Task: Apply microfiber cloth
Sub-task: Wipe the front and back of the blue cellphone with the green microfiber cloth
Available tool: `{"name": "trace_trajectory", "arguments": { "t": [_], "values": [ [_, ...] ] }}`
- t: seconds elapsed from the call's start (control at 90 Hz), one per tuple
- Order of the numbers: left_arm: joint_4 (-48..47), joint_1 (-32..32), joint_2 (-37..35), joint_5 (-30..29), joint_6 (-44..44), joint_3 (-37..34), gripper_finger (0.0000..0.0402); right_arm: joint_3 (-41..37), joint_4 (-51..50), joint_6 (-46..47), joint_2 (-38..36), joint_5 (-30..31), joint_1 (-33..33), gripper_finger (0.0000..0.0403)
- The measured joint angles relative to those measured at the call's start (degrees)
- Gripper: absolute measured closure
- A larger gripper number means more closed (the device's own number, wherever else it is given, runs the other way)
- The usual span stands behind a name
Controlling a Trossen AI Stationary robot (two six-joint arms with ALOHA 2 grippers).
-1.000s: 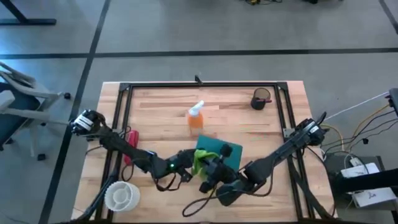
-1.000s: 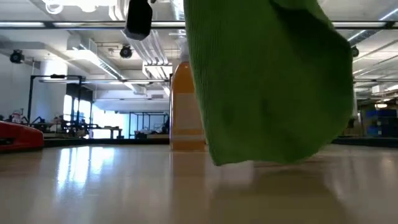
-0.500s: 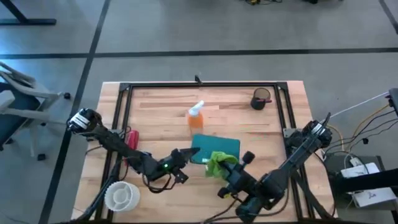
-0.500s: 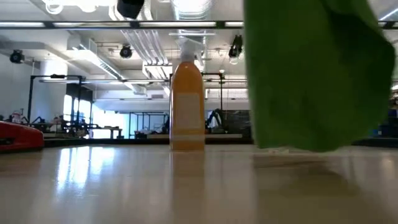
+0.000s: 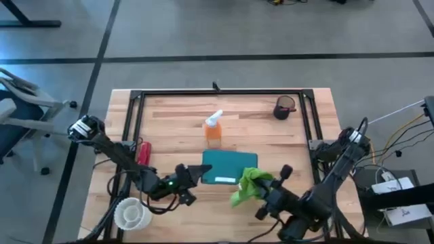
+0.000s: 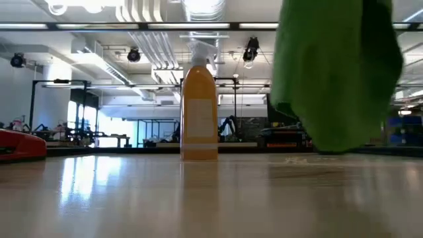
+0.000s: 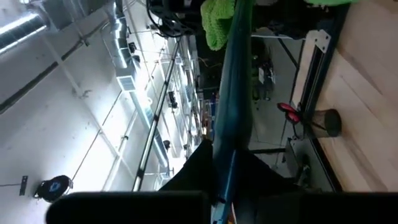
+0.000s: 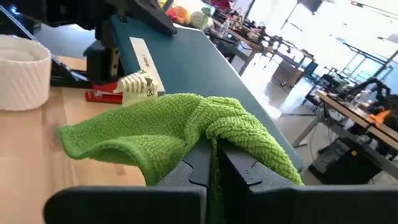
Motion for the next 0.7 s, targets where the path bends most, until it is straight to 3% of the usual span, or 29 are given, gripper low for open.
{"name": "trace_trajectory", "arguments": {
  "t": [0.144,0.311,0.5,0.7],
  "values": [
    [0.3,-0.3,0.0,0.5,-0.9,0.0,0.0395,0.0,-1.0,-2.7,-2.5,-2.4,2.1,0.0403],
    [0.4,-0.5,-0.1,0.6,-2.2,0.0,0.0395,-0.1,-5.5,1.5,-5.3,-7.3,3.3,0.0403],
    [-0.3,-0.4,0.8,0.6,-5.6,-0.2,0.0395,-0.1,-4.9,1.4,-6.8,-7.8,3.2,0.0403],
    [-4.1,0.1,2.3,1.6,-8.4,-0.2,0.0389,-0.1,6.3,-10.9,-6.9,-7.6,0.9,0.0403]
  ]
}}
